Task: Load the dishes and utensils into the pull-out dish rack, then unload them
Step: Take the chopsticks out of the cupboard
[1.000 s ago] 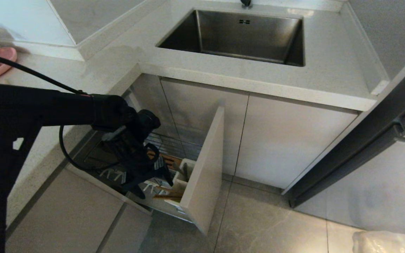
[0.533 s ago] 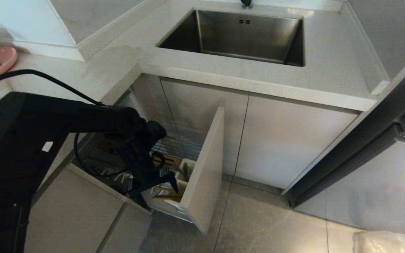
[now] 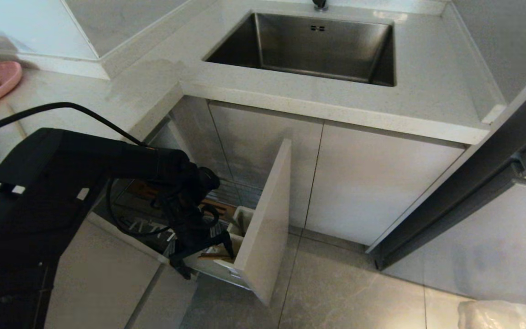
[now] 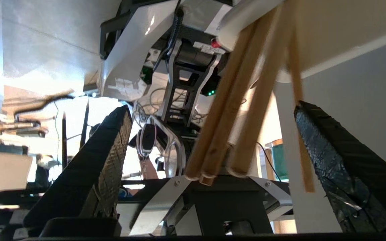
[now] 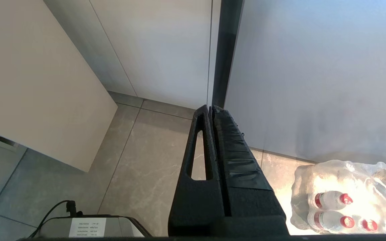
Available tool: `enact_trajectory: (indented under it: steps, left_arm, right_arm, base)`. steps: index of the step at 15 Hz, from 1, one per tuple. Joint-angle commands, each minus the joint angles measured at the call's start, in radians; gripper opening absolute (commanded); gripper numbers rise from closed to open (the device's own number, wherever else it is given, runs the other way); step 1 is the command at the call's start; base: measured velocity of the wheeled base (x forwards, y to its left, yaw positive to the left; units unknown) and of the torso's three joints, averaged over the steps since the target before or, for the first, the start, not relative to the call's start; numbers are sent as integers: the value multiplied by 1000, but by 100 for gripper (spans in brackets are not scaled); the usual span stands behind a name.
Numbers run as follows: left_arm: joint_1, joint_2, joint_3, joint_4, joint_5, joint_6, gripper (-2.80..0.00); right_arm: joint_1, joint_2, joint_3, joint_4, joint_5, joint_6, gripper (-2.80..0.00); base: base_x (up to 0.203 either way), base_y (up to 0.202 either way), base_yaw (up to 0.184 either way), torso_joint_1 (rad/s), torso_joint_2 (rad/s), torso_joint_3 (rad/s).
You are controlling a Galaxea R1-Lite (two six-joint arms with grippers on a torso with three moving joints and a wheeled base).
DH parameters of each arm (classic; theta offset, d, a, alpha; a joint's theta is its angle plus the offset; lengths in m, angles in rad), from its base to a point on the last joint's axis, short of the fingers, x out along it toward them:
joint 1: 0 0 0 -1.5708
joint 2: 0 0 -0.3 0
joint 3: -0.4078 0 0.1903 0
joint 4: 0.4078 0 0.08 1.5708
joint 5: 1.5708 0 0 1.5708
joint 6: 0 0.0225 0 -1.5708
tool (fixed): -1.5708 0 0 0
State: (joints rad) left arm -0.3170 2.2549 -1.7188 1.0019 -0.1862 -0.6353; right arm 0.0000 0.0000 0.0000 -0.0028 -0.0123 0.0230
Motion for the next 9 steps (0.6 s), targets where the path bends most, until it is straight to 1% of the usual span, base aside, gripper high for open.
enact_trajectory:
  steps: [1, 4, 6, 7, 8, 9]
  left_arm:
    - [1, 2, 9, 5, -2, -11, 0]
    - [-1, 2, 13, 3, -4, -41, 0]
    - [1, 2, 19, 3, -4, -49, 0]
    - [1, 2, 22, 3, -4, -64, 0]
    - [1, 2, 30, -1, -4, -98, 0]
    - [7, 1, 48, -4, -6, -103, 0]
  right_arm:
    - [0, 0, 0, 0, 0, 0, -280]
    - [0, 1, 0, 0, 0, 0, -280]
    - [0, 1, 0, 0, 0, 0, -280]
    - [0, 1, 0, 0, 0, 0, -280]
    - [0, 2, 0, 0, 0, 0, -280]
    - [0, 0, 0, 0, 0, 0, -280]
  base:
    - [0, 0, 0, 0, 0, 0]
    - [0, 0, 0, 0, 0, 0]
    - [0, 0, 0, 0, 0, 0]
    - [0, 0, 0, 0, 0, 0]
    - [0, 0, 0, 0, 0, 0]
    - [0, 0, 0, 0, 0, 0]
